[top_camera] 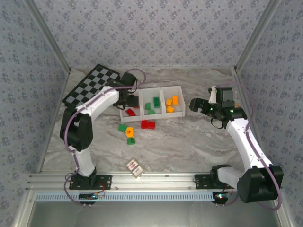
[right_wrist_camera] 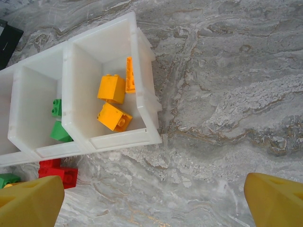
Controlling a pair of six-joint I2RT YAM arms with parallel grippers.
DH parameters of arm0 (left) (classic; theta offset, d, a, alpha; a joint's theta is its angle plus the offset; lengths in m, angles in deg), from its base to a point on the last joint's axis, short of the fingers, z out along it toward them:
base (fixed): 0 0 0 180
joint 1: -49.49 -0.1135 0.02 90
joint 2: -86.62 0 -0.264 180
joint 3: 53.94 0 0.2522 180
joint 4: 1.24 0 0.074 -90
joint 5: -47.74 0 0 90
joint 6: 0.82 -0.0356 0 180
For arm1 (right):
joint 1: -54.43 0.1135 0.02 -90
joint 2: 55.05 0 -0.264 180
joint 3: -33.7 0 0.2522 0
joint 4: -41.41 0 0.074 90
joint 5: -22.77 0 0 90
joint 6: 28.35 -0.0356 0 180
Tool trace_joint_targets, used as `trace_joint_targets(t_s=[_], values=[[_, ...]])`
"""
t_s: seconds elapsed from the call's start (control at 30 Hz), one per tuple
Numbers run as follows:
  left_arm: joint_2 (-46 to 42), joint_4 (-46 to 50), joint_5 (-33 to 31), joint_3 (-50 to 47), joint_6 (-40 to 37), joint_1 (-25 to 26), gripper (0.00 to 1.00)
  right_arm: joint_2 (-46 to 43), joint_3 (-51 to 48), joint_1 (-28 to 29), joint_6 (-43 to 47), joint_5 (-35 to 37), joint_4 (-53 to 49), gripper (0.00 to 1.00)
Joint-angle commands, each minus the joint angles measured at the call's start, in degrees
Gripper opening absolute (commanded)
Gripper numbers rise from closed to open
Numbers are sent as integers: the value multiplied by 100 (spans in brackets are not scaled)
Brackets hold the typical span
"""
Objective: Sort the legos into containers by color
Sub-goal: Place the lego in the container, then move the lego to the center of the table.
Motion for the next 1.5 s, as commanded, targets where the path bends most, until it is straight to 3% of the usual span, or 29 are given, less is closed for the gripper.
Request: trace_joint_targets(t_s=[0.0, 0.17, 0.33, 0.73, 1.47], values=[[-537, -258, 59, -386, 371, 447, 81, 81, -54, -42, -43, -122, 13, 100], [-784, -503, 145, -789, 805, 1082, 80, 165, -52, -43, -64, -187, 48, 100], [-447, -629, 349, -663, 957, 1513, 75, 178, -68, -43, -79, -214, 48, 100], [757, -544, 570, 33, 1046, 1714, 62, 95, -72, -47, -52, -206, 2, 100], [1136, -406, 653, 80, 1152, 1844, 56, 98, -78, -60, -65, -222, 3, 100]])
